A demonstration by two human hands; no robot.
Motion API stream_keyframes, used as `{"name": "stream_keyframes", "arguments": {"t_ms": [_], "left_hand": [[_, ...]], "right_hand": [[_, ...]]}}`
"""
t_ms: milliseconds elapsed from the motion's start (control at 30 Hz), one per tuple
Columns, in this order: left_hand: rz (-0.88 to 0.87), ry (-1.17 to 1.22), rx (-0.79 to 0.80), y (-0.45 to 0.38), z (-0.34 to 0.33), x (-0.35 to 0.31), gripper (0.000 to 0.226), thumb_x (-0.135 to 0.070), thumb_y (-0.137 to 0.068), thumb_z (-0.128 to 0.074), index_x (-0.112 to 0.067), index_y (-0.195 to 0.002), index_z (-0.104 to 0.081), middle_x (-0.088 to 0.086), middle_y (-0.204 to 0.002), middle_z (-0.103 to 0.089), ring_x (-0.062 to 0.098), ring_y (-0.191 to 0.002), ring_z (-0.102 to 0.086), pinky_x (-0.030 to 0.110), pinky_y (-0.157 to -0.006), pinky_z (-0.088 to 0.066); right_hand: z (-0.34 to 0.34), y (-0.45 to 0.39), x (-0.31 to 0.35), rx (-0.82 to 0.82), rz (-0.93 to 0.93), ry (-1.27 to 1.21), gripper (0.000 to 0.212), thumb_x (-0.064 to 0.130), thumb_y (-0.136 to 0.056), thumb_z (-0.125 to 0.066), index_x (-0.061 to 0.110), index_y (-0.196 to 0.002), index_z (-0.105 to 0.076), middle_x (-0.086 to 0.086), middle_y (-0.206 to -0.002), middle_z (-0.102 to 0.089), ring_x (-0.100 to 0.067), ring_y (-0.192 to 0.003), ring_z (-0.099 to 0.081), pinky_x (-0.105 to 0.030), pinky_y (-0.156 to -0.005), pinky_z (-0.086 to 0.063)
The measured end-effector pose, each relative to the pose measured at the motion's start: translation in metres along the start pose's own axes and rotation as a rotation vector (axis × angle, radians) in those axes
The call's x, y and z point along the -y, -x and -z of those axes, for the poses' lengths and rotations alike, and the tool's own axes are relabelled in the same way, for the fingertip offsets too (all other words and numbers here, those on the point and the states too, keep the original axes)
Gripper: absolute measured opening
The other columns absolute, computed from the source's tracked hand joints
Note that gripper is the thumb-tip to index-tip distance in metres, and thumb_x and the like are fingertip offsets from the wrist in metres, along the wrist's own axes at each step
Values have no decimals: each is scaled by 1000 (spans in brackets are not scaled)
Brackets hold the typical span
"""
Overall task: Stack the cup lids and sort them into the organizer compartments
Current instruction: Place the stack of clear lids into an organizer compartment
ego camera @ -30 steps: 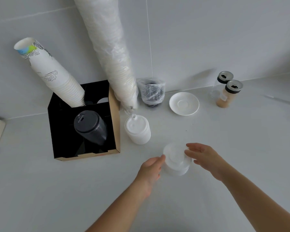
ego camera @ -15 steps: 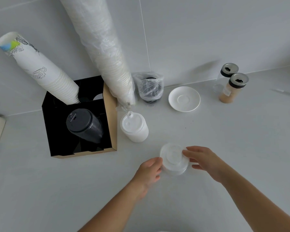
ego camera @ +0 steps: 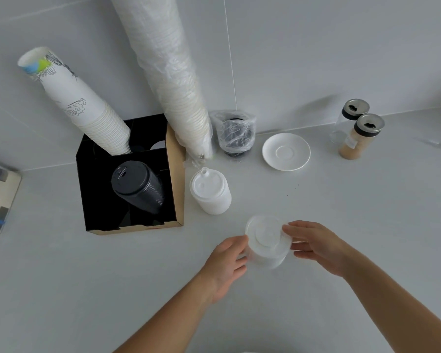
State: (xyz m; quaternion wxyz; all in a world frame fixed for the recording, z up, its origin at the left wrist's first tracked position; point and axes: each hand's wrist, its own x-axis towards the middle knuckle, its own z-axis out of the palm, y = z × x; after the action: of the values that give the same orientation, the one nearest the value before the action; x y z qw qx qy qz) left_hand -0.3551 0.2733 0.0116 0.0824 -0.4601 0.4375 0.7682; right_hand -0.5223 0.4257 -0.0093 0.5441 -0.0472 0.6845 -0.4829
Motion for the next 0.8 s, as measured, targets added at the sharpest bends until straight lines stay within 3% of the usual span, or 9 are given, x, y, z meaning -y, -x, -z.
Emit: {"name": "stream_keyframes", "arguments": {"t_ms": [133,333,433,633,800], "left_hand": [[-50,40,-7,13,16,3,35,-37,-92,-59,-18,-121,-57,4,-124,-60,23,-118,-59,41,-112,-37],[-132,144,9,32,37,2,35,-33,-91,-60,-12,-120,-60,8,-129,-62,20,-117,-59,34,-110,-38],[-154,121,2,46,54,1,30,-32,-92,-59,-14,-115,-62,10,-127,-64,22,-118,-58,35,-109,-40],[-180,116,-4,74,101,-3,29,-36,-90,-61,-19,-114,-63,6,-123,-63,26,-116,-60,41,-107,-43],[-223,164,-22,91,148,-9,27,-34,-90,-61,-20,-112,-65,5,-121,-65,23,-114,-62,43,-107,-44]], "right_hand": [[-16,11,5,42,24,-41,31,41,-85,-70,19,-106,-75,-4,-110,-74,-27,-100,-70,-43,-100,-48],[-49,32,14,39,74,-91,33,35,-88,-68,13,-113,-71,-7,-115,-74,-27,-101,-70,-47,-108,-43],[-70,41,21,20,101,-93,34,34,-88,-66,13,-114,-71,-7,-120,-72,-32,-111,-67,-46,-109,-44],[-122,52,36,30,158,-81,52,47,-74,-68,17,-116,-71,-4,-117,-74,-28,-111,-68,-45,-106,-46],[-171,54,52,85,179,-8,48,43,-76,-70,20,-118,-69,1,-113,-76,-19,-108,-70,-41,-103,-47]]}}
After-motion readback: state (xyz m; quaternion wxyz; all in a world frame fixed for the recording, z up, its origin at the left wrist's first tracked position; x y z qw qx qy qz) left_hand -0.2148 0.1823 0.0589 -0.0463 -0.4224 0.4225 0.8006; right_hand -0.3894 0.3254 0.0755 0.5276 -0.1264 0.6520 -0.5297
